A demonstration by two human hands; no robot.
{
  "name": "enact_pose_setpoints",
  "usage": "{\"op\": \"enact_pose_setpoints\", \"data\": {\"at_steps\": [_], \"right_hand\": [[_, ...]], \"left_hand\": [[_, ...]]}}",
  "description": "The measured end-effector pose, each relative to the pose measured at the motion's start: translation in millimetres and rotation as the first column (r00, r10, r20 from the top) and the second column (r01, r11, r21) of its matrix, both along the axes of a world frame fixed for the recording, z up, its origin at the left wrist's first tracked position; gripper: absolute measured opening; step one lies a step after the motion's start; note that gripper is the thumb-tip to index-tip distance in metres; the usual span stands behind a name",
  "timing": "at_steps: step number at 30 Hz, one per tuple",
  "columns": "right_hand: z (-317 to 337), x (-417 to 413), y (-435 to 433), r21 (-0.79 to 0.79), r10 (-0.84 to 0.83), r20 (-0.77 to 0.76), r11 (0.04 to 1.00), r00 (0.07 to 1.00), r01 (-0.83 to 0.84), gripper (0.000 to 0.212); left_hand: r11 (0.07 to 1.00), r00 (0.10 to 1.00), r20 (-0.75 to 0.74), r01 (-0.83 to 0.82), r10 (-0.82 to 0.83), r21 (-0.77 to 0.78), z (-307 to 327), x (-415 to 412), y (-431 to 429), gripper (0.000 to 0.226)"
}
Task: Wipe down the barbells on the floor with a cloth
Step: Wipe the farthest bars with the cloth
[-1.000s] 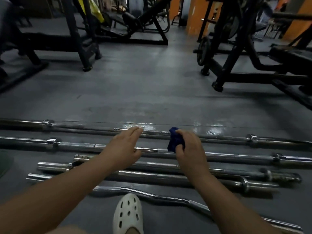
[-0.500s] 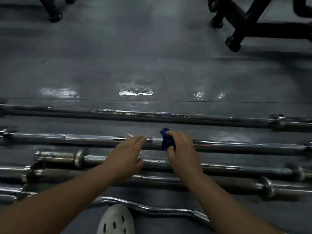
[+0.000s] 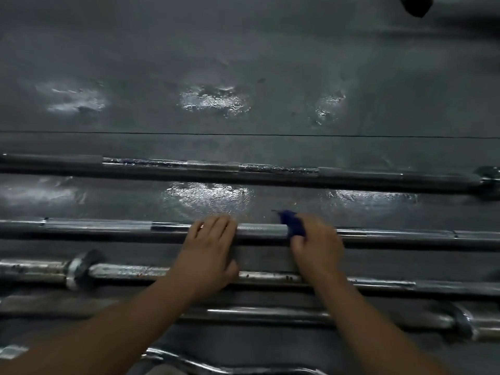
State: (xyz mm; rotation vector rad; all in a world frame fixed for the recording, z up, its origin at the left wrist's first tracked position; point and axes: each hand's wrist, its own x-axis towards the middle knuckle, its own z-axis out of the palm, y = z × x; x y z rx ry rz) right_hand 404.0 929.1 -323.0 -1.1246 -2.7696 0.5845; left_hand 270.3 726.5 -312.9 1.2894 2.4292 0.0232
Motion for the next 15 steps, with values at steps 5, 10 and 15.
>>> {"op": "enact_pose_setpoints", "data": {"at_steps": [5,10,15], "right_hand": [[-12.0,-25.2,-21.8,0.022,-0.087,-0.051,0.996,0.995,0.088,0.035],[-4.4,-40.6,-39.7,-0.042,0.255,-0.043,0.966,0.966,-0.257,0.049],[-11.6,22.7,45.6,0.08,-0.065,-0.019,0.995,0.998,0.066,0.05]], "left_hand": [[0.998,0.998,-0.01,-0.053,0.054,0.04,-22.5,6.1,5.0,0.078],[0.994,0.995,-0.002,-0.097,0.097,0.057,-25.6,-3.0,19.6,0.061],[0.987,0.989,-0.097,-0.097,0.11,0.127,-27.2,-16.1,31.4,0.051]]}}
